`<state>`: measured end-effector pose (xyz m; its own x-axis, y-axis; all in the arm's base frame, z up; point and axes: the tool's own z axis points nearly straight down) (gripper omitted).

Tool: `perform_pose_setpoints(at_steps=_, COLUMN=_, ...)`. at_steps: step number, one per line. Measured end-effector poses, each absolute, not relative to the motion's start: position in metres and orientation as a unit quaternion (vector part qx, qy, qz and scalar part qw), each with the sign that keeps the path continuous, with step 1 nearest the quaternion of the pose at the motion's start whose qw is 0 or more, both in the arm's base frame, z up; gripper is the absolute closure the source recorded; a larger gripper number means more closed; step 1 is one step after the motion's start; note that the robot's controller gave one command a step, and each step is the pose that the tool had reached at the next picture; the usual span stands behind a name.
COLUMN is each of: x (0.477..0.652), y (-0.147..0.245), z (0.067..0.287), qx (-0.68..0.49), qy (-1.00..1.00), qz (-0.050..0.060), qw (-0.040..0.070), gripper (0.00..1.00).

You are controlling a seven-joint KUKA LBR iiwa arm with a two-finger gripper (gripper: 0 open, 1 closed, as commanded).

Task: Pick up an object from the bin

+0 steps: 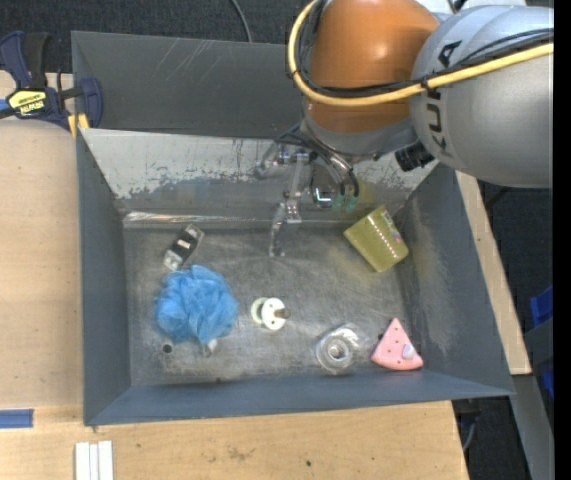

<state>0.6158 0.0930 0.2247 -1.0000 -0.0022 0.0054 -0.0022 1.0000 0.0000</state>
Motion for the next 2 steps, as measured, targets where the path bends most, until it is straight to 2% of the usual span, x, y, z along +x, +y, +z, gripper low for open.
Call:
perform_pose_setpoints(at_steps=1, x=0.617, y=0.093, z=0.23, qx=0.0, qy=-1.0, qz=0.0, qw=-0.002, gripper=0.0)
perform_pose_setpoints(at_steps=2, x=0.598, y=0.096, z=0.183, qx=0.034, qy=-0.999, qz=0.0, qw=-0.004, gripper=0.0)
